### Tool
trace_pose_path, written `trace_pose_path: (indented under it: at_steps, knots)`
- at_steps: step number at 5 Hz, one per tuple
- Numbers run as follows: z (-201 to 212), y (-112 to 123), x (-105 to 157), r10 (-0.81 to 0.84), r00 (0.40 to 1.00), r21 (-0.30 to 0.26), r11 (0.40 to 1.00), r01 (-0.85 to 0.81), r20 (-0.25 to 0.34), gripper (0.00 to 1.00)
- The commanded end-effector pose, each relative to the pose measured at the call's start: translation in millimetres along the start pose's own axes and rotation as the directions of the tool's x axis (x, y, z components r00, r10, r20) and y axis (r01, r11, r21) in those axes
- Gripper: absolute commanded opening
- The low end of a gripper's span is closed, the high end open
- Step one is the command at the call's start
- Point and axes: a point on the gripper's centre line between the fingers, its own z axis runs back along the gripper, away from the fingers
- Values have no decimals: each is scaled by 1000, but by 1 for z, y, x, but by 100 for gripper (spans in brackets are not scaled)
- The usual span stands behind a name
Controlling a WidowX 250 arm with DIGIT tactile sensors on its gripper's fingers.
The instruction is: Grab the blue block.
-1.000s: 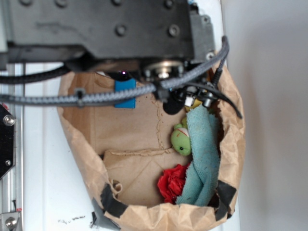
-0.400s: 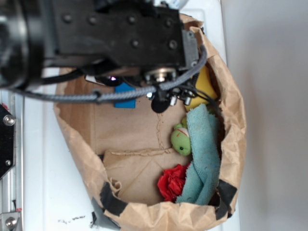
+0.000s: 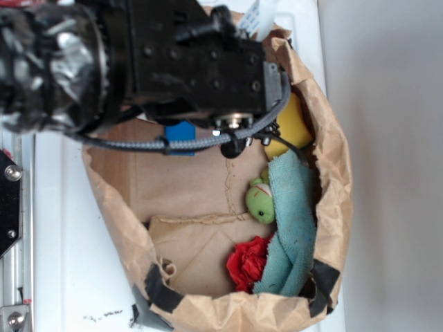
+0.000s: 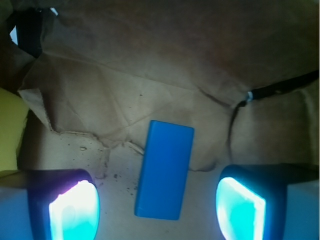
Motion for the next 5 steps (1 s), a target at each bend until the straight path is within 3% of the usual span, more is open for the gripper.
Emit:
trace_pose_path:
  at_steps: [1, 2, 3, 4, 5]
  knots:
    - [-4, 12, 17, 42, 999, -8, 999, -41, 18, 100]
    - [-11, 15, 15, 25, 1000, -16, 1000, -24, 15, 100]
    - [-22, 20, 10, 26, 998, -58, 998, -29, -52, 100]
    - [-23, 18, 8, 15, 991, -64, 998, -24, -130, 100]
    - [-25, 19, 6, 17, 988, -54, 998, -25, -151, 100]
